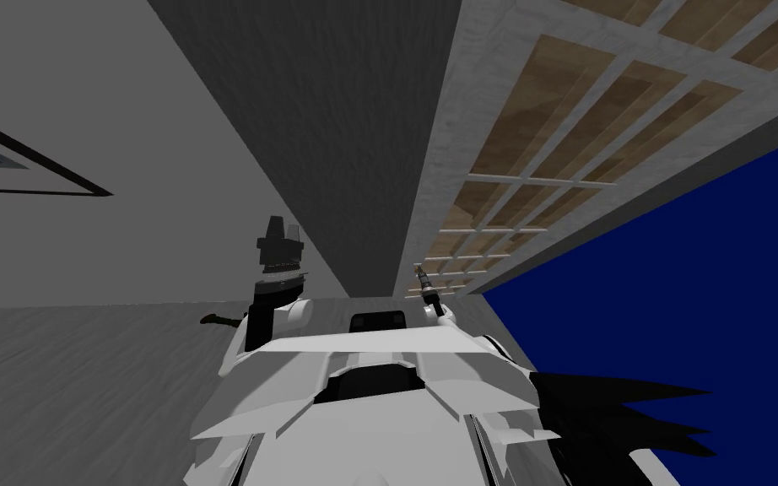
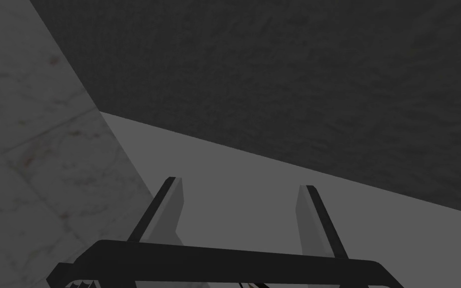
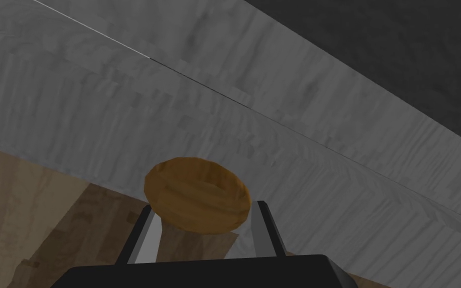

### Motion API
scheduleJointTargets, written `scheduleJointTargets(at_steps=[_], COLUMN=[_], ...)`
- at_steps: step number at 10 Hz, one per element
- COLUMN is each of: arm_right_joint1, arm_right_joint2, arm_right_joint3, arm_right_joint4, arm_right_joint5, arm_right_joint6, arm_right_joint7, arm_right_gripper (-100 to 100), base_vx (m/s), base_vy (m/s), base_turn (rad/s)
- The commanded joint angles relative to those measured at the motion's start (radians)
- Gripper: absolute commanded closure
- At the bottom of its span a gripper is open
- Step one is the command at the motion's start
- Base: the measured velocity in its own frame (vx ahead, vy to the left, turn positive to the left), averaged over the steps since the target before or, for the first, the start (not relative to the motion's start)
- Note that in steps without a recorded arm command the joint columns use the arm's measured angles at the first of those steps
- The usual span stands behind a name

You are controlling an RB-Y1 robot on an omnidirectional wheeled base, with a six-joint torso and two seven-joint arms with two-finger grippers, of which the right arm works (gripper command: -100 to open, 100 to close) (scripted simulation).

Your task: Pull the door open

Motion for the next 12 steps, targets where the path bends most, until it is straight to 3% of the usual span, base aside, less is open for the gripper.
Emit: scheduleJointTargets(at_steps=[1,2,5,8,12], arm_right_joint1=[-0.009,-0.009,-0.005,-0.005,0.000], arm_right_joint2=[0.012,0.012,0.007,0.007,0.000], arm_right_joint3=[0.017,0.017,0.020,0.020,0.024], arm_right_joint4=[0.018,0.018,0.015,0.015,0.011], arm_right_joint5=[-0.008,-0.008,-0.035,-0.035,-0.077], arm_right_joint6=[-0.006,-0.006,-0.005,-0.005,-0.003], arm_right_joint7=[-0.050,-0.051,-0.134,-0.134,-0.250], arm_right_gripper=[100,100,100,100,100], base_vx=[-0.022,-0.031,-0.038,0.001,-0.042], base_vy=[-0.001,0.002,-0.010,0.003,-0.011], base_turn=[0.095,0.067,0.093,-0.010,0.096])
